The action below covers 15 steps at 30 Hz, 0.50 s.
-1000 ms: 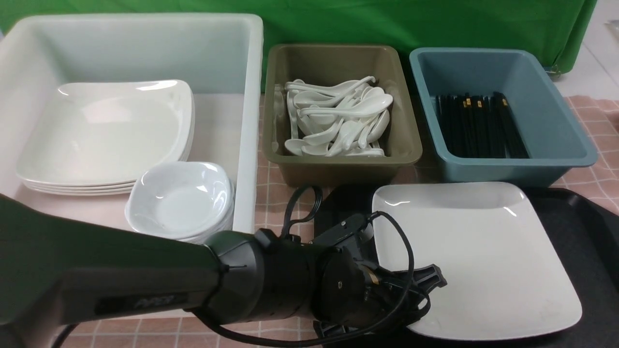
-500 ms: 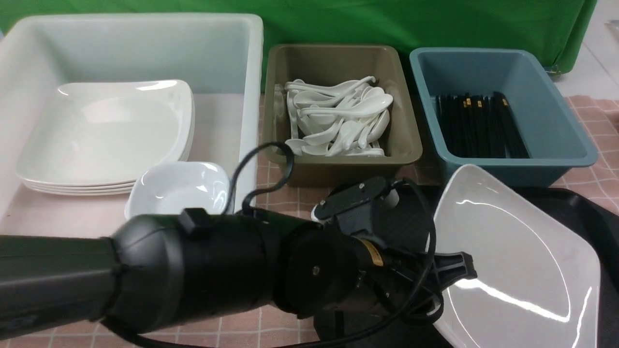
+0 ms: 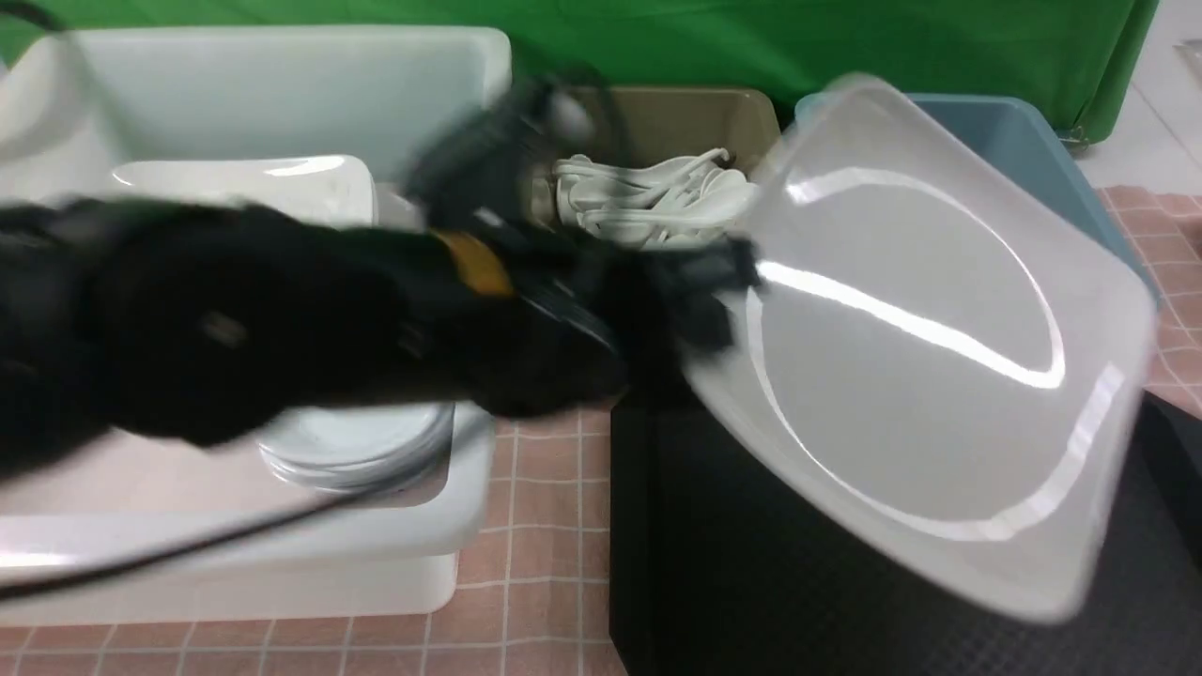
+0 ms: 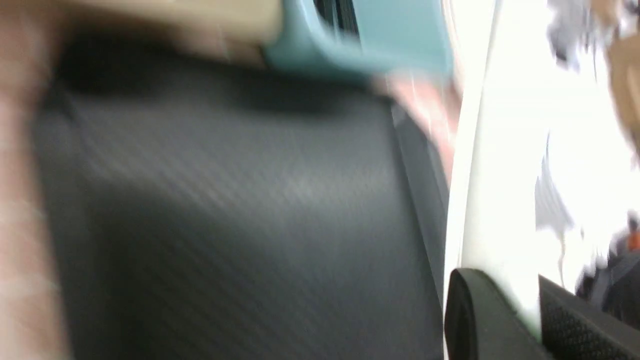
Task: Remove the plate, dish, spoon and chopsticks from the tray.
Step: Use the left arm to put the plate into the large storage box on the left
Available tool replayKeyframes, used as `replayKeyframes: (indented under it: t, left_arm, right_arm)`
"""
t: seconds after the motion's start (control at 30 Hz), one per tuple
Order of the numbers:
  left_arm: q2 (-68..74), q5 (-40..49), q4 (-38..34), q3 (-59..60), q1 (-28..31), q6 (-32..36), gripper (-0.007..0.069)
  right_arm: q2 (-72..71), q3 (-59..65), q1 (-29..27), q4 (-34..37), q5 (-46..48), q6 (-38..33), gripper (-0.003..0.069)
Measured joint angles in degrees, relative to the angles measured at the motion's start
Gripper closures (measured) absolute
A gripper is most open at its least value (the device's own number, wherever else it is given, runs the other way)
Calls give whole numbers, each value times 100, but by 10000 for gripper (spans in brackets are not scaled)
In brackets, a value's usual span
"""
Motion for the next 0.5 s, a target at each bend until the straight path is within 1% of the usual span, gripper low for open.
replayKeyframes:
  t: [0.1,0.13,0.17,0.27,0.3,0.37,0.4,0.43,0.47,0.5]
  left_arm:
    - [-460,497,7,-87,1037,205,606]
    - [-645,842,4,-193,1560,385,606]
    - [-710,1005,-21,-285,1939,477,606]
    - [-848,1936,-487,-722,3538,1297,606]
    - [-848,1991,-534,-722,3650,1365,606]
    - [-735,2538,-1312,-918,5199,2320,606]
    - [-722,2570,-1380,-922,5199,2389,606]
    - [-556,2790,-1935,-931,6059,2936,606]
    - [-462,2853,-2264,-931,6384,3152,606]
    - [-357,2880,-2445,-931,6664,3370,606]
  right_arm:
    - [-6,0,0,-39,6,-25,622]
    - [-6,0,0,-44,24,-32,620]
    - [-6,0,0,-49,31,-32,620]
    - [-6,0,0,-49,50,-49,617]
    - [-6,0,0,-49,50,-49,617]
    - [-6,0,0,-49,82,-49,616]
    - [-6,0,0,-49,87,-49,615]
    - [-6,0,0,-49,125,-49,614]
    - [-6,0,0,-55,147,-49,613]
    - [-6,0,0,-55,162,-49,612]
